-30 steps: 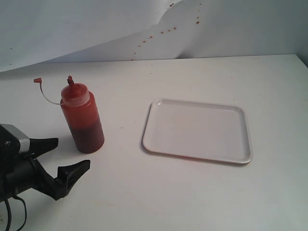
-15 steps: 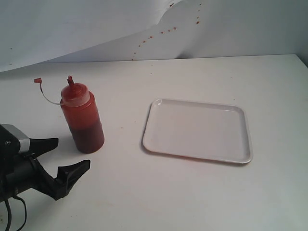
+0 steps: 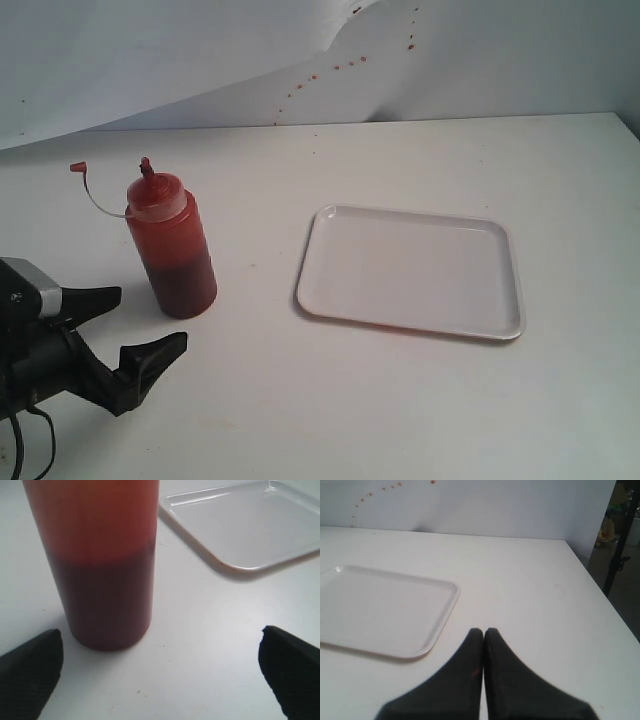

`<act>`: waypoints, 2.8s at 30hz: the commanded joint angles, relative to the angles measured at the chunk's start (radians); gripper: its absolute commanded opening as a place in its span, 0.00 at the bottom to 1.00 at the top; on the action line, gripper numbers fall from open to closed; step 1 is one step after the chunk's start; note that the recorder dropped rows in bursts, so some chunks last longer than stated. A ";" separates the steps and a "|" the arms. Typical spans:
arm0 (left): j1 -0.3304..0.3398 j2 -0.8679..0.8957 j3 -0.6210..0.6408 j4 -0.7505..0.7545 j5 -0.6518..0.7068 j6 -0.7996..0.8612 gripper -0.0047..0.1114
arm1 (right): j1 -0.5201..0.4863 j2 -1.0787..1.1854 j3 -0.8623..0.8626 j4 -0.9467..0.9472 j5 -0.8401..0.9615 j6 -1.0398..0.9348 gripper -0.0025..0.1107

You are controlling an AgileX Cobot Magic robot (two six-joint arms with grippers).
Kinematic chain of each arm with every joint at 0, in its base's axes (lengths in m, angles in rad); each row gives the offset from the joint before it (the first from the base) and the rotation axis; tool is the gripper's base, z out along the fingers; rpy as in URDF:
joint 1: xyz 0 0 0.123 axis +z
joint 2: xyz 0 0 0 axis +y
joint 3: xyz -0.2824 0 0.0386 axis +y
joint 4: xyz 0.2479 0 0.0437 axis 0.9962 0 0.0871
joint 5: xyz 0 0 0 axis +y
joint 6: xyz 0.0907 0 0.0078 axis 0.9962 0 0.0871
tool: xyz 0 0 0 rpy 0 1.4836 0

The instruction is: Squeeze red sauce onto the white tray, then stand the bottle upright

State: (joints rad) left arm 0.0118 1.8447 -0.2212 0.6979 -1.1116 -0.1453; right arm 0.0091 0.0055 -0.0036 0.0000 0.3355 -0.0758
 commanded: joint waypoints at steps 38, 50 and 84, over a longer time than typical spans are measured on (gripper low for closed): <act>-0.001 0.012 -0.193 -0.030 0.151 -0.053 0.94 | 0.002 -0.006 0.004 0.000 -0.001 0.002 0.02; -0.001 0.204 -0.246 0.046 0.041 -0.001 0.94 | 0.002 -0.006 0.004 0.000 -0.001 0.002 0.02; -0.001 0.359 -0.483 0.183 0.046 -0.009 0.90 | 0.002 -0.006 0.004 0.000 -0.001 0.002 0.02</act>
State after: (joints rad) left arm 0.0118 2.2014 -0.7015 0.8772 -1.0619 -0.1501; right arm 0.0091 0.0055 -0.0036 0.0000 0.3355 -0.0758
